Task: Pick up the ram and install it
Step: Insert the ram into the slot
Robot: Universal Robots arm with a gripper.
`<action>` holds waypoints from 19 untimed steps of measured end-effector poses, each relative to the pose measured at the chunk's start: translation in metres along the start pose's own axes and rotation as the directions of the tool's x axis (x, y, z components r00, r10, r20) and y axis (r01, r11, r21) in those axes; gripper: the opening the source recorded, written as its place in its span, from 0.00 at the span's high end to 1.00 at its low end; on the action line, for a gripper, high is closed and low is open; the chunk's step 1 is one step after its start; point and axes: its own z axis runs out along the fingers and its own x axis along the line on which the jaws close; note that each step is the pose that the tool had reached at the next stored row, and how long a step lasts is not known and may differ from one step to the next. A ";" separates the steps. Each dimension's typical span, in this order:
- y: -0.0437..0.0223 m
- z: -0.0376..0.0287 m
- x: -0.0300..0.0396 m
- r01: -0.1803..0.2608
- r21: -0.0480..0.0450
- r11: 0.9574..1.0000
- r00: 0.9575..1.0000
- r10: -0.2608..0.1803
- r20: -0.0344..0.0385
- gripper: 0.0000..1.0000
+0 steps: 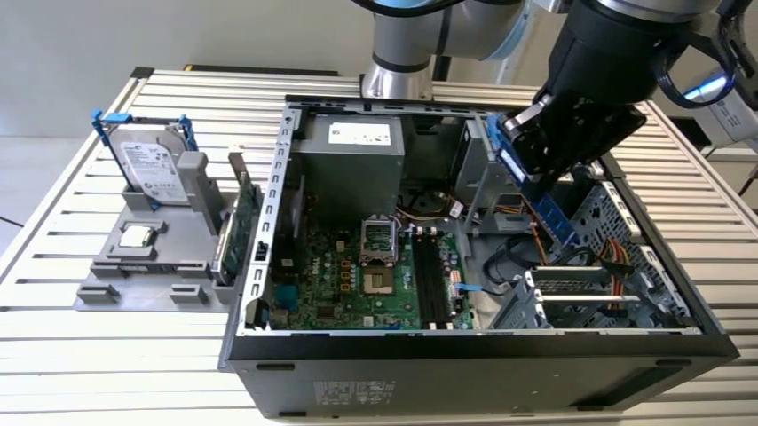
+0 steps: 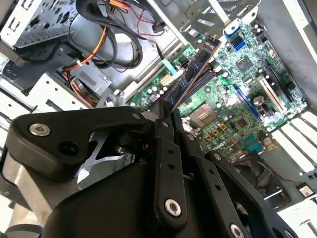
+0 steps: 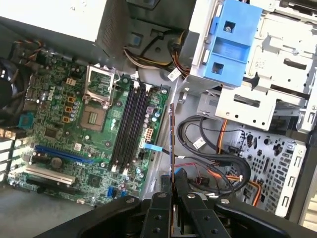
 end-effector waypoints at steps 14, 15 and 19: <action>0.0000 0.0000 0.0000 -0.108 0.001 0.994 0.994 0.108 0.002 1.00; 0.0000 0.0000 0.0000 -0.109 0.001 0.994 0.994 0.109 0.002 1.00; 0.0000 0.0001 0.0000 -0.109 0.001 0.994 0.994 0.109 0.002 1.00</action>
